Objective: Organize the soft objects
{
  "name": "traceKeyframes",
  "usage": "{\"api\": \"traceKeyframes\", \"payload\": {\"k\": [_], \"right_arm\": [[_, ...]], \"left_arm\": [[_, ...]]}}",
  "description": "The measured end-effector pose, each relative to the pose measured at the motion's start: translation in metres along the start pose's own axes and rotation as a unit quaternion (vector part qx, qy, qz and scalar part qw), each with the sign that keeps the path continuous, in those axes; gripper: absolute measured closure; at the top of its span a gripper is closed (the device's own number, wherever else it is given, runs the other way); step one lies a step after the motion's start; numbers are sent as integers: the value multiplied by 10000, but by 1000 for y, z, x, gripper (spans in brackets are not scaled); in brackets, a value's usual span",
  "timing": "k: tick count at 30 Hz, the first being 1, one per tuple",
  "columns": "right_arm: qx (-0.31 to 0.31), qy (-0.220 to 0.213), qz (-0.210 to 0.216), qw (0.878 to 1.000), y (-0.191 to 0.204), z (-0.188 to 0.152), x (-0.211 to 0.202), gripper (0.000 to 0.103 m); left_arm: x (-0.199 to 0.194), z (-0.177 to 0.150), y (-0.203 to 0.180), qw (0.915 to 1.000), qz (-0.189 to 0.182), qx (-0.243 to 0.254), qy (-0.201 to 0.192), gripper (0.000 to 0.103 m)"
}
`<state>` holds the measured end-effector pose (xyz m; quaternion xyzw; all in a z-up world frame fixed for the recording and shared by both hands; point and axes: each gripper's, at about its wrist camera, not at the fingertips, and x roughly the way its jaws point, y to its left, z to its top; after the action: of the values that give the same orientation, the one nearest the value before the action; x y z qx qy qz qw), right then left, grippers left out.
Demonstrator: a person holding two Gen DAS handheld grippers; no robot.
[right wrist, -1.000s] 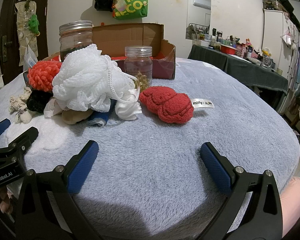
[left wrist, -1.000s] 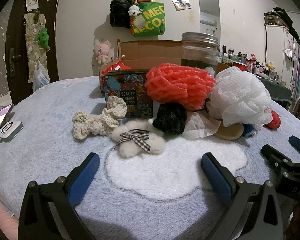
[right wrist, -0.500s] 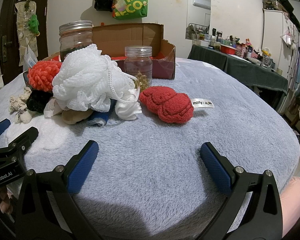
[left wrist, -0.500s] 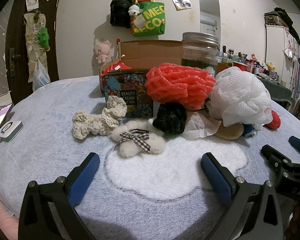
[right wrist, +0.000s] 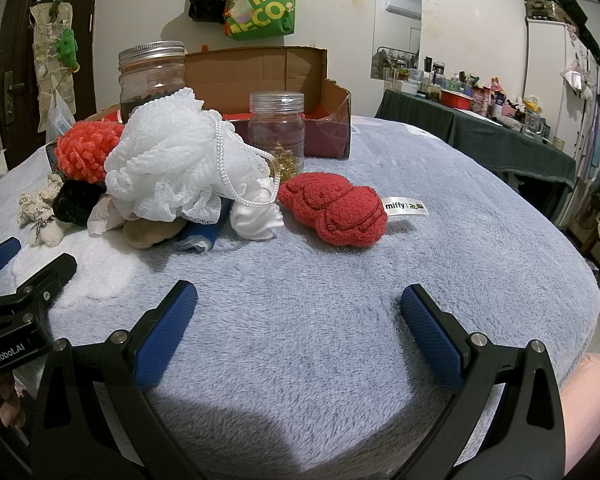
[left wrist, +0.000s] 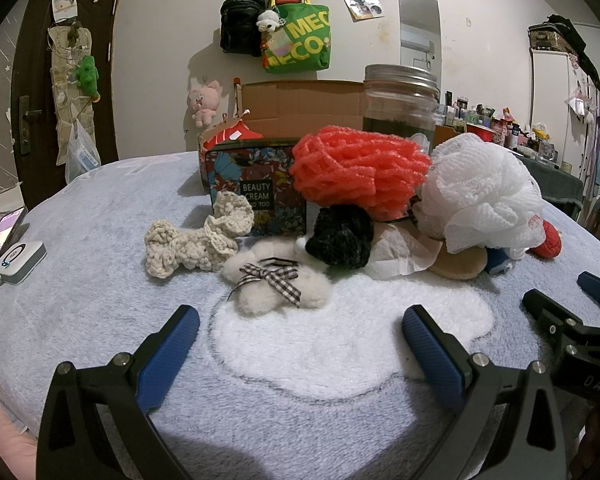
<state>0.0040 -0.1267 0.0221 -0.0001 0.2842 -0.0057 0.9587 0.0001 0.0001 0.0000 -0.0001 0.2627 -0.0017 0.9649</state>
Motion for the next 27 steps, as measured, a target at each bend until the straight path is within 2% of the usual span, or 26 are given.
{"api": "traceKeyframes", "payload": {"k": [23,27], "right_arm": [[-14,38,45,10000,0,2,0,0],[-49,139,130,9998,-1,9,4,0]], "left_arm": [[0,1,0,10000,-6,-7,35,0],[-5,9,1,9998,-191,17,72,0]]}}
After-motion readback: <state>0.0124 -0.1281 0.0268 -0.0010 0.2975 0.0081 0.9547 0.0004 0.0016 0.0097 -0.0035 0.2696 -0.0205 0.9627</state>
